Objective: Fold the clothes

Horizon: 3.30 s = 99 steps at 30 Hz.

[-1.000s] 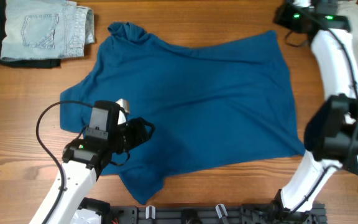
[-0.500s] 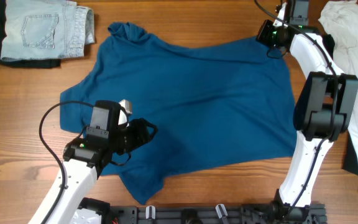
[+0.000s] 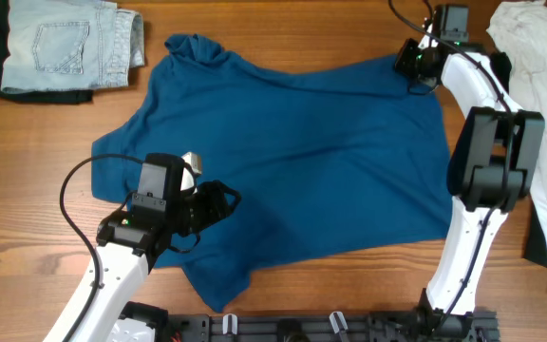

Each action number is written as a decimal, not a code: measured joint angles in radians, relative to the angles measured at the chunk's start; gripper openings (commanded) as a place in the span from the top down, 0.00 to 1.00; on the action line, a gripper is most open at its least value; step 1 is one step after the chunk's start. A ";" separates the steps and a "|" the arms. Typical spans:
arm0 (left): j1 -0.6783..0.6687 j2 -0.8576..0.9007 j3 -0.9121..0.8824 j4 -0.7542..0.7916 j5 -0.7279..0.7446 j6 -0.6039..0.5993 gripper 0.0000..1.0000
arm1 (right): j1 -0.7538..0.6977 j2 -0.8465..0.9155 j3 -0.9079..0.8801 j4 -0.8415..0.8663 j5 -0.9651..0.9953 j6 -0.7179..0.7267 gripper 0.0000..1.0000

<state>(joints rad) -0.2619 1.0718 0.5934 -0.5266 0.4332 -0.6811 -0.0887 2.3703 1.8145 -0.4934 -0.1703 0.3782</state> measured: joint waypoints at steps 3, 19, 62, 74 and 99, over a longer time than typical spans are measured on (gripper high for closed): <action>0.000 0.000 0.000 -0.005 0.000 0.000 0.44 | -0.004 0.013 0.000 0.020 0.003 0.008 0.96; 0.000 0.001 0.000 -0.008 0.003 0.000 0.43 | -0.048 0.089 0.047 0.180 0.036 0.014 0.96; 0.000 0.003 0.000 0.012 0.003 0.017 0.40 | -0.224 -0.352 0.577 -1.080 0.167 -0.053 0.66; 0.000 0.003 0.000 0.019 -0.001 0.031 0.41 | -0.195 -0.298 0.021 -0.805 0.157 -0.049 0.96; 0.000 0.003 0.000 0.010 -0.001 0.034 0.37 | -0.294 -0.325 -0.452 -0.286 0.193 0.045 0.96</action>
<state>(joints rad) -0.2619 1.0744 0.5934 -0.5163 0.4320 -0.6476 -0.3832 2.0453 1.3624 -0.7792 0.0227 0.4232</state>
